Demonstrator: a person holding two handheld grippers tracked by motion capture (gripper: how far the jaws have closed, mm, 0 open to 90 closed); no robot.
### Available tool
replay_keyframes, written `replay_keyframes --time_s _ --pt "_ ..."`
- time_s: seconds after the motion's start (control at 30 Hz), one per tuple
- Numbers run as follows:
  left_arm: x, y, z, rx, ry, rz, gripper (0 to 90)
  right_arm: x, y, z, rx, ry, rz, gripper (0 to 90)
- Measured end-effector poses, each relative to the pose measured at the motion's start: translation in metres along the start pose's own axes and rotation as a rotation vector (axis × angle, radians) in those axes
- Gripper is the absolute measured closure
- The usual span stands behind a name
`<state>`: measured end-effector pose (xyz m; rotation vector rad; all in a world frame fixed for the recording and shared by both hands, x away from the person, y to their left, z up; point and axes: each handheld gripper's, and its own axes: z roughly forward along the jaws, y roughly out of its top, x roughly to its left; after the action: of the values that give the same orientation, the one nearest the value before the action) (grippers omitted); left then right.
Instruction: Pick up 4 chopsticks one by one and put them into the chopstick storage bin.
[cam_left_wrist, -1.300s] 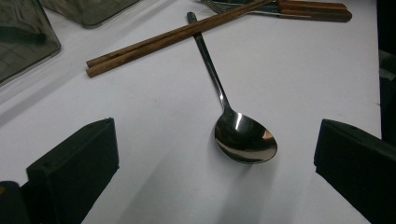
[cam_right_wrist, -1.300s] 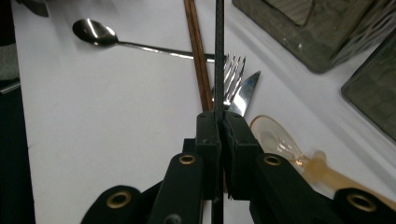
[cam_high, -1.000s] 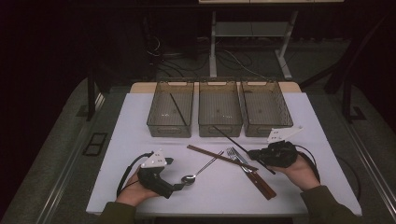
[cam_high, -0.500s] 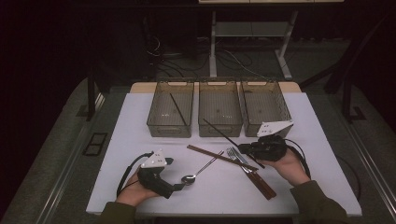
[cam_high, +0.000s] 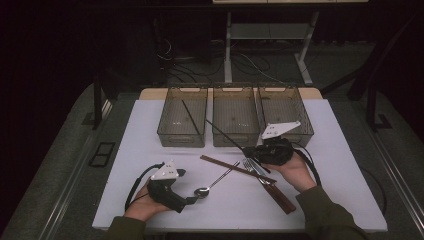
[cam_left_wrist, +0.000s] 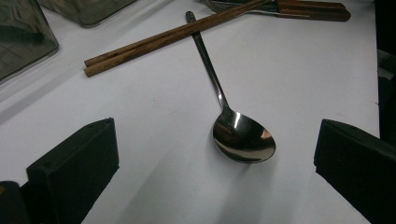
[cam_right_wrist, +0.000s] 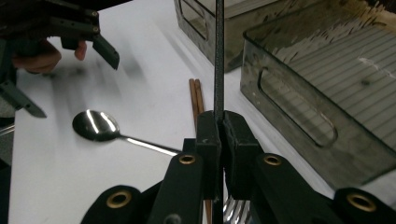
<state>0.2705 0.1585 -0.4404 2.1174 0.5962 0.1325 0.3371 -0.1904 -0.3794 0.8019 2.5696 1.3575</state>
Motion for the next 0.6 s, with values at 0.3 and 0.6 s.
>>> replay_keyframes --time_s 0.3,0.6 --pt "0.000 0.000 0.000 -0.002 -0.001 0.002 0.0 -0.001 0.020 0.018 -0.033 -0.013 0.022 85.4" --pt "0.000 0.000 -0.001 -0.003 -0.002 -0.001 0.0 -0.001 0.045 0.042 -0.038 -0.022 0.046 85.4"
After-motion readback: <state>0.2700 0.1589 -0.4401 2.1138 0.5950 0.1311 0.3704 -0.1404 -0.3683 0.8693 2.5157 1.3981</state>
